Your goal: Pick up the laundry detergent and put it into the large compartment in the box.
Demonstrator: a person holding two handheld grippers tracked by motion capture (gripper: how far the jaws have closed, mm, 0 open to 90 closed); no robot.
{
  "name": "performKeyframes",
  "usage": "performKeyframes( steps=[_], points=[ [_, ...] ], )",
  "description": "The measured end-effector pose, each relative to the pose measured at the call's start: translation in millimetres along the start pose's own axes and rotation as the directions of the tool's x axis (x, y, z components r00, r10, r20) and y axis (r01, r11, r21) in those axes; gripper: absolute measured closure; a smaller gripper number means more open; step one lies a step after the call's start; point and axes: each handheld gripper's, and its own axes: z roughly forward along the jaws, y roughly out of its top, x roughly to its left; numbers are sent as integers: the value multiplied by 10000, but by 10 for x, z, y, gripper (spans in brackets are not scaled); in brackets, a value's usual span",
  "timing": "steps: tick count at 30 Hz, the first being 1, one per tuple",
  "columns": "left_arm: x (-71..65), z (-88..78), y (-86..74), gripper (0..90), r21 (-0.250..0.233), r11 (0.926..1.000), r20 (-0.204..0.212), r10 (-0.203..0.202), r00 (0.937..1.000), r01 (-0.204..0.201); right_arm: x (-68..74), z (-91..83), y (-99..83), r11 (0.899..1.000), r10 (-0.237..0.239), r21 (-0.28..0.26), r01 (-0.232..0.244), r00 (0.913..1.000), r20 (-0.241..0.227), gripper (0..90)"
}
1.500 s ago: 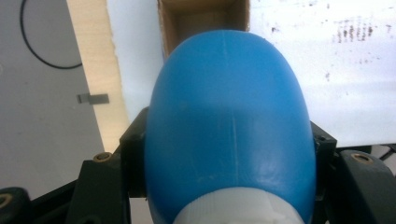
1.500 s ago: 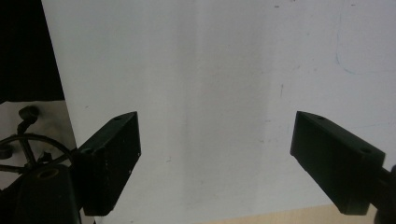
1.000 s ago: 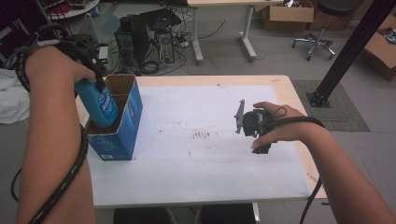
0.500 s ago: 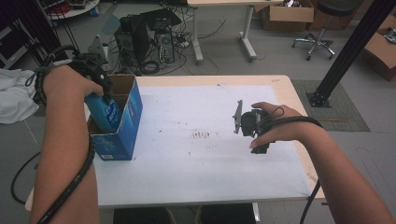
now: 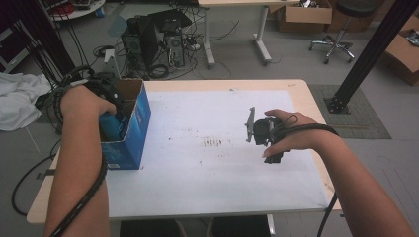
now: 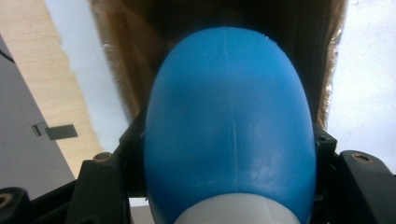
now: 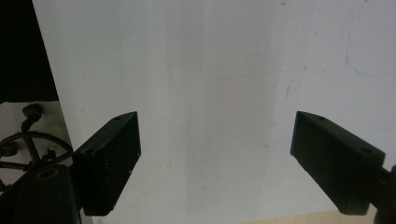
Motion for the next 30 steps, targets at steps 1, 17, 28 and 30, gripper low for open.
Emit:
performKeyframes(
  steps=[1, 17, 28, 30],
  points=[
    [-4, 27, 4, 385, 20, 10000, 27, -38, 10000, 38, -1, -1, 4, 10000, -21, 9, 21, 10000, -4, 163],
    [-18, 315, 70, 385, 127, 9998, -120, 178, 9998, -177, -17, 38, 6, 10000, -18, 12, 18, 10000, -75, 163],
    [20, 360, 61, 384, -122, 9997, -62, 219, 9997, -220, 0, 49, 37, 9999, -115, 51, 115, 9999, -21, 163],
    [19, 364, 56, 383, -154, 9997, -70, 212, 9998, -213, 8, 47, 38, 9999, -117, 61, 117, 9999, -11, 163]
  ],
)
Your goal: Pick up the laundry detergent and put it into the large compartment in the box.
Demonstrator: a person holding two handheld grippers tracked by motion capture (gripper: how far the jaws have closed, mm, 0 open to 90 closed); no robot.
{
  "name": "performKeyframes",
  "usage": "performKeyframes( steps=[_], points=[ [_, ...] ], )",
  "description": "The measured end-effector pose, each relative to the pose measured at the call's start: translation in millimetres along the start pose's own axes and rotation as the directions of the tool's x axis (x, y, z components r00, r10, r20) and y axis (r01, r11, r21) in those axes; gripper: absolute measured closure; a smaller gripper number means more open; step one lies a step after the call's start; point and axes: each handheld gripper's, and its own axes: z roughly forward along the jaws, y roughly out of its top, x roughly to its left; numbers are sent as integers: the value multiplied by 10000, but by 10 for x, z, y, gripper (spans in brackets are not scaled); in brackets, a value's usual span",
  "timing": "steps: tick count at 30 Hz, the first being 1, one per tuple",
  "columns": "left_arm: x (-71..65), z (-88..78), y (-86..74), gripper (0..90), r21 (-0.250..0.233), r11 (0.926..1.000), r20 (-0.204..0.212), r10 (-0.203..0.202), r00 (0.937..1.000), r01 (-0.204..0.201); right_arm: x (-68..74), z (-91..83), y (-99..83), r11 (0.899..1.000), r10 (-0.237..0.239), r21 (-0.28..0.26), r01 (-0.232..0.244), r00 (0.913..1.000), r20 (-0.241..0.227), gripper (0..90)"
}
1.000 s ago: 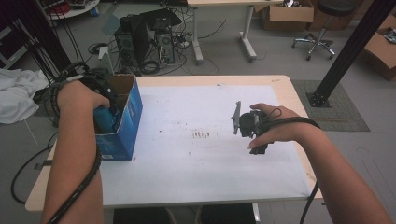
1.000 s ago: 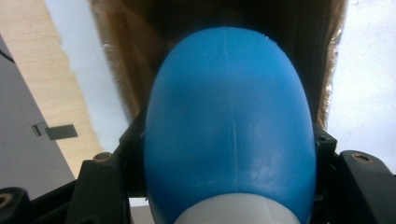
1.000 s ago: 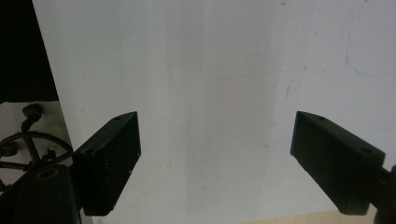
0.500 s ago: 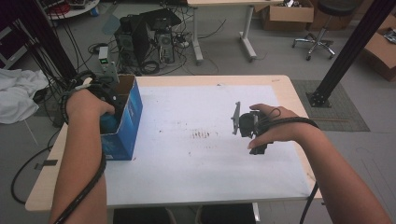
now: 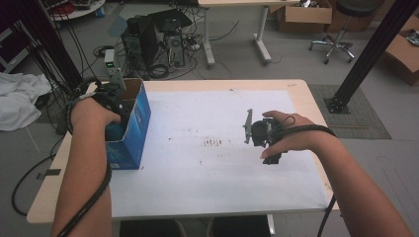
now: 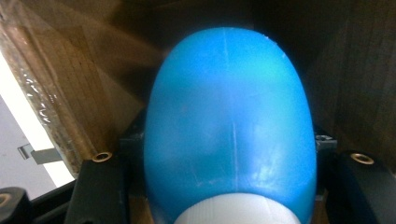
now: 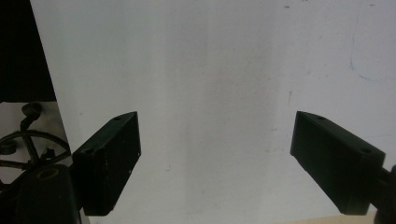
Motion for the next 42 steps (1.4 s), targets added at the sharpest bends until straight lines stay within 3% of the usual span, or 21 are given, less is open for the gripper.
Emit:
performKeyframes(
  steps=[14, 42],
  points=[
    [-80, -15, -9, 355, 93, 9996, -78, 272, 9996, -271, 26, -30, -46, 10000, 55, -29, -55, 9999, 86, 163],
    [-114, -256, -107, 225, -209, 9996, -369, 164, 9992, -172, 54, -63, -50, 9999, 60, -159, -57, 9998, 210, 163]
  ],
)
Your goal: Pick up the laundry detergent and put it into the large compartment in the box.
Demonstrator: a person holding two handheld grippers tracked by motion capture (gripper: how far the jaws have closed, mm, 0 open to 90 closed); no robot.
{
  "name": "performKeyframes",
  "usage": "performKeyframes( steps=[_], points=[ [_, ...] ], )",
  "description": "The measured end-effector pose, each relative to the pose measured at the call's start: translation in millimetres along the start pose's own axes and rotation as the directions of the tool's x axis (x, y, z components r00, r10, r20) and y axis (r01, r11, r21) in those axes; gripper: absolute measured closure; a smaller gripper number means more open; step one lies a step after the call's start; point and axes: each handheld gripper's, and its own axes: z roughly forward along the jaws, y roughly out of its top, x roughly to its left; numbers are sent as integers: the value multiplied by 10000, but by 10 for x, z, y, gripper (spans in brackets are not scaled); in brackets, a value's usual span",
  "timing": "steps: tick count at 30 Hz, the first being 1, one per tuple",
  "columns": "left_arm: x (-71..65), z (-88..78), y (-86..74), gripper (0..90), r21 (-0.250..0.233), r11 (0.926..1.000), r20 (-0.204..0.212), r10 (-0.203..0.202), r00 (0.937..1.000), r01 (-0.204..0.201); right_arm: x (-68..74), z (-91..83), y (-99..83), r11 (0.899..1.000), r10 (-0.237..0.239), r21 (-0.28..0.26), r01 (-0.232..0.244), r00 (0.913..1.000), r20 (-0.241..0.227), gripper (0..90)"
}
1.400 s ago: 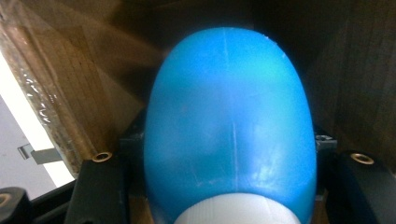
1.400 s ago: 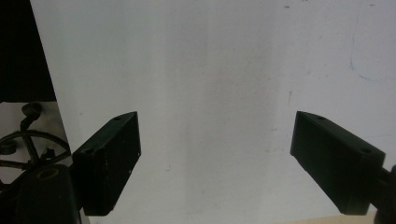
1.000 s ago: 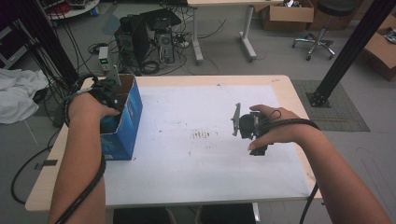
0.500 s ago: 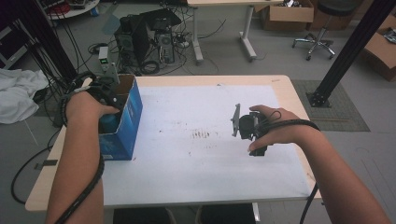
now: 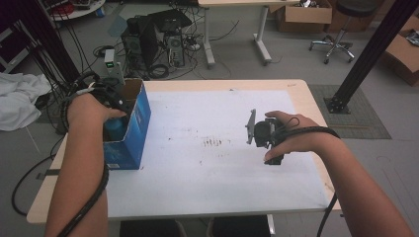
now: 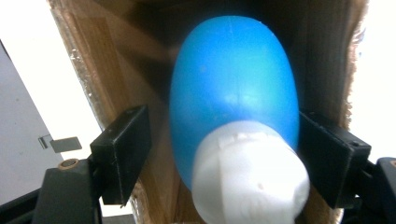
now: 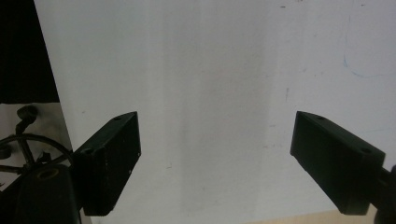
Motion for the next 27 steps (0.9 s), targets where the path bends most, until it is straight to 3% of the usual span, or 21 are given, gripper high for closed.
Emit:
performKeyframes(
  steps=[27],
  points=[
    [-167, -453, -111, 119, -324, 9991, -523, 255, 9983, -272, 28, -50, -36, 9999, -30, -149, 31, 9999, 119, 163]
  ],
)
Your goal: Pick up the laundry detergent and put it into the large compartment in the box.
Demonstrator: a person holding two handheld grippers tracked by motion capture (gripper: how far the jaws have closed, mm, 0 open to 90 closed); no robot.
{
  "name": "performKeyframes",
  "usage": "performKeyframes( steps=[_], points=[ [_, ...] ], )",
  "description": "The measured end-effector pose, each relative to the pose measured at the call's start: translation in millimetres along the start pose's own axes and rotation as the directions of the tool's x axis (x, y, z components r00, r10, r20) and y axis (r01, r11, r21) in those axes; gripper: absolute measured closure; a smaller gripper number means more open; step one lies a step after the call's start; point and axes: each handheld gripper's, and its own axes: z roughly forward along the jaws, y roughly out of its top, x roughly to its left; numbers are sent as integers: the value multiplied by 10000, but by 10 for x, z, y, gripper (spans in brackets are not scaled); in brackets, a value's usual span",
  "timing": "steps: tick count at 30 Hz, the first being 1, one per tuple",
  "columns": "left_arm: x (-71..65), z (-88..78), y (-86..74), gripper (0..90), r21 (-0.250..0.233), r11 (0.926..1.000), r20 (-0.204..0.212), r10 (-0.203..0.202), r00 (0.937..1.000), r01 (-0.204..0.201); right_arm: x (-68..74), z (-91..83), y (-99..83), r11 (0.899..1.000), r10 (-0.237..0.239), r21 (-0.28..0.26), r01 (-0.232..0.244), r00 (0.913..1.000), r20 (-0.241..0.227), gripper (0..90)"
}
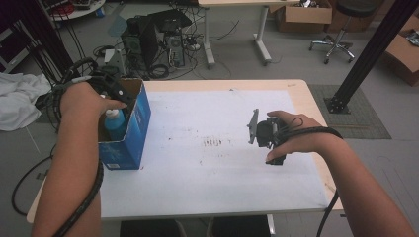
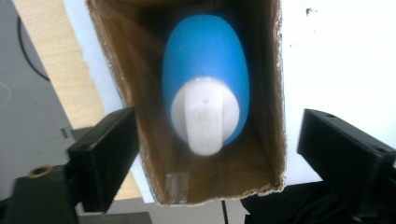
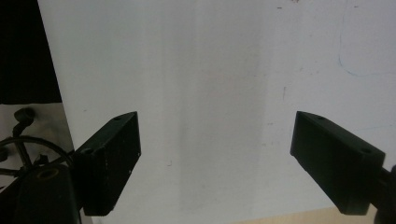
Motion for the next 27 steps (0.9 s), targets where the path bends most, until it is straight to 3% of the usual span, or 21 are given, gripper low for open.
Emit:
performKeyframes(
  steps=[18, 24, 27],
  points=[
    [-104, -212, -23, 13, -242, 9991, -446, 336, 9984, -347, 2, -51, 6, 10000, 13, 79, -14, 10000, 31, 163],
    [-175, -337, -34, 2, -590, 9956, -488, 701, 9963, -729, 0, -65, 14, 10000, 7, 83, -8, 10000, 37, 163],
    [-227, -381, -39, 1, -777, 9908, -427, 1081, 9932, -1112, -3, -67, 18, 10000, 10, 74, -10, 10000, 26, 163]
  ],
)
